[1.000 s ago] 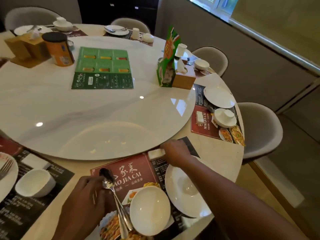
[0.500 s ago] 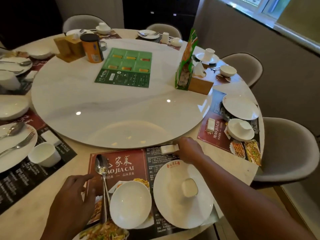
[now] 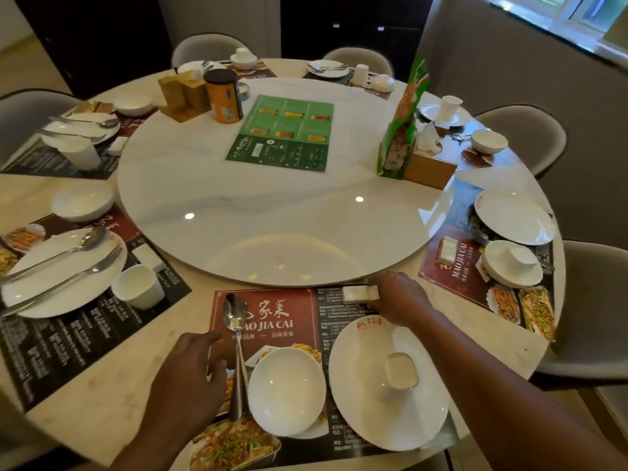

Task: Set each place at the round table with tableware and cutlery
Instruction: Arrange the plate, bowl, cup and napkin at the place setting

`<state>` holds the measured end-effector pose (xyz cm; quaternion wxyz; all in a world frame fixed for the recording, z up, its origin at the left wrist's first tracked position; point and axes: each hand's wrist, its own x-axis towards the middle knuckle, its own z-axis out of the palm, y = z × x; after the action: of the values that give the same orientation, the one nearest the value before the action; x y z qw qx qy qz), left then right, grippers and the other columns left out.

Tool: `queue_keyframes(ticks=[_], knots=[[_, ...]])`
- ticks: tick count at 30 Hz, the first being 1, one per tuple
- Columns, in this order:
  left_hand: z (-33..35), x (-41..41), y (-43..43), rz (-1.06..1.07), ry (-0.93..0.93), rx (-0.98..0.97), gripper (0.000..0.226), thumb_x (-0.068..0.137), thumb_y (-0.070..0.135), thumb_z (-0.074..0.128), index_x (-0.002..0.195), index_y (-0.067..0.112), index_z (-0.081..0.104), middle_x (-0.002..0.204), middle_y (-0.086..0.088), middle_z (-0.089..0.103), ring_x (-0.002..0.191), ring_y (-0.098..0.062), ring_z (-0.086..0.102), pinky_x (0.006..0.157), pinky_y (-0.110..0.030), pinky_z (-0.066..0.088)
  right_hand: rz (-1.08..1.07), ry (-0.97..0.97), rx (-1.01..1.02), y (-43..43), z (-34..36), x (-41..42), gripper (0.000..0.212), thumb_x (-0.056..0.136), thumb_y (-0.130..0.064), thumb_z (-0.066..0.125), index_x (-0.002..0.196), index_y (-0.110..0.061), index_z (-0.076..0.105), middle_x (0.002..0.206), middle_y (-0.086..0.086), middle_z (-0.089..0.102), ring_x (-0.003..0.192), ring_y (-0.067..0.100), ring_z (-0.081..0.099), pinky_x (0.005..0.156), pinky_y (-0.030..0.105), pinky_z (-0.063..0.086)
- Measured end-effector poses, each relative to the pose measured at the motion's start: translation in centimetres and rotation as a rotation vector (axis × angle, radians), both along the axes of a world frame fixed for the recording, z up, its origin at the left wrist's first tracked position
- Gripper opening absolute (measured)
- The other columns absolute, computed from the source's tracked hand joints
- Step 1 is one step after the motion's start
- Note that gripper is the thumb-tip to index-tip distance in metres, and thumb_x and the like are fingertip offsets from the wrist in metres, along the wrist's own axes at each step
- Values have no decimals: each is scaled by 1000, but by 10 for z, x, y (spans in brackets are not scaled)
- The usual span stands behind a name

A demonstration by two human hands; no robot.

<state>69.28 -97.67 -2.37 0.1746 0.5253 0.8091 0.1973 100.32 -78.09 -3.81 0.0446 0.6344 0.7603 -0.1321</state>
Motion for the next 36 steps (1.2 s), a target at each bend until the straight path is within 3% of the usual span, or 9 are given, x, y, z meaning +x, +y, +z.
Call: queue_keyframes(ticks=[2,5,9,13,21,26,31,33,36], knots=[[2,-1,1,10,-30,-8,39,86,25,67,124,27,59,113,6,59,90,-12,60,73,-29,52,19,-39,48,-7,16,-7,47,85,-39,72,129,-32,58,116,0,66,104,21,61,86,37,52],[0,-7,2,9,-51,-18,35,86,26,65,121,26,62,110,6,62,90,-13,62,76,-31,55,9,54,108,-24,41,-35,33,91,-37,64,123,-27,62,111,-1,65,98,22,61,81,36,52],[-6,-17,-2,5,-86,-39,33,86,25,65,119,27,64,113,6,66,93,-13,64,80,-31,55,92,226,-9,-63,58,-98,22,93,-29,57,113,-28,66,106,-2,70,94,20,64,80,40,57],[-12,-31,0,-33,-125,-63,29,85,26,66,113,27,68,105,7,71,85,-9,65,74,-23,51,181,163,-81,-98,44,-138,27,93,-24,57,118,-31,64,111,-2,69,96,19,65,82,37,57],[-14,-50,-2,-164,-205,-93,27,86,28,65,113,26,68,101,9,72,81,-7,64,67,-17,46,56,129,-152,-136,25,-127,40,95,-24,60,133,-33,54,130,-5,58,109,16,59,90,30,53],[-11,-43,11,-174,-195,-122,18,85,28,64,102,28,70,97,8,72,85,-10,65,72,-25,53,-44,173,-130,-142,22,-127,41,93,-21,63,132,-32,55,129,-6,59,107,14,59,86,25,52],[-10,-48,23,-156,-158,-145,13,86,28,62,96,27,70,93,8,72,82,-9,64,72,-28,55,-81,256,13,-135,32,-157,27,96,-25,57,121,-27,65,112,-4,68,95,15,63,82,28,53],[-12,-55,24,-160,-146,-149,17,87,28,62,102,25,70,96,6,72,84,-10,63,72,-26,53,-54,223,-7,-129,30,-182,24,93,-26,58,116,-29,65,103,-3,71,91,18,65,81,35,55],[-13,-69,21,-154,-140,-162,22,87,27,63,107,22,70,98,5,72,84,-9,63,71,-26,53,16,131,-79,-126,20,-221,23,90,-20,57,112,-24,63,97,0,70,89,21,66,79,35,53]])
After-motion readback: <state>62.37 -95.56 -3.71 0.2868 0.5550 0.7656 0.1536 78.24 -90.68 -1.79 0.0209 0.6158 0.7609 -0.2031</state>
